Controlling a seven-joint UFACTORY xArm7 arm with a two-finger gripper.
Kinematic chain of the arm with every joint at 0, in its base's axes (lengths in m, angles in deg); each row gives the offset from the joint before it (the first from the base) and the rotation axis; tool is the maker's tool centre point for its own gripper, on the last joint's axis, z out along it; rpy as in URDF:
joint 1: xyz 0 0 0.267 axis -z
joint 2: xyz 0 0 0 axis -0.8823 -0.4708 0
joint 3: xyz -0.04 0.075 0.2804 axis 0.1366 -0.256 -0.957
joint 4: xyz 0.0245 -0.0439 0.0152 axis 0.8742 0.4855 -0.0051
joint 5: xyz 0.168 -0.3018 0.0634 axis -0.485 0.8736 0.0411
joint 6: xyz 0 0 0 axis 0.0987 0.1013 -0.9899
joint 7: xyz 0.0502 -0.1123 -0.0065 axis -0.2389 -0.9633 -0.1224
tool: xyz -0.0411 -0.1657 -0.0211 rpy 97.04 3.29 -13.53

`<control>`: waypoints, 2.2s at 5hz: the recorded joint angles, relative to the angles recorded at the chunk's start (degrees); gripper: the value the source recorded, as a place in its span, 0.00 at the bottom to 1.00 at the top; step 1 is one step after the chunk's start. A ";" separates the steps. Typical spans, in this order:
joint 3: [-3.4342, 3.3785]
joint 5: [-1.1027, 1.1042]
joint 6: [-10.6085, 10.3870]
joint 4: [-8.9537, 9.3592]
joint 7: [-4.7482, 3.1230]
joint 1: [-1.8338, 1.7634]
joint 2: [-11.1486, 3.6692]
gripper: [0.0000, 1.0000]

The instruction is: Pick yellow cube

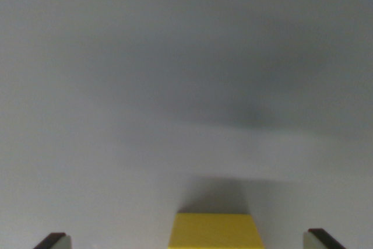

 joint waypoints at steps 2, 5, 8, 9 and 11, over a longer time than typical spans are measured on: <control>0.13 -0.06 -1.85 1.39 -0.36 0.08 -0.84 0.00; 0.24 -0.12 -3.40 2.56 -0.66 0.14 -1.54 0.00; 0.40 -0.20 -5.76 4.33 -1.12 0.24 -2.60 0.00; 0.40 -0.20 -5.76 4.33 -1.12 0.24 -2.60 0.00; 0.45 -0.22 -6.43 4.84 -1.25 0.27 -2.90 0.00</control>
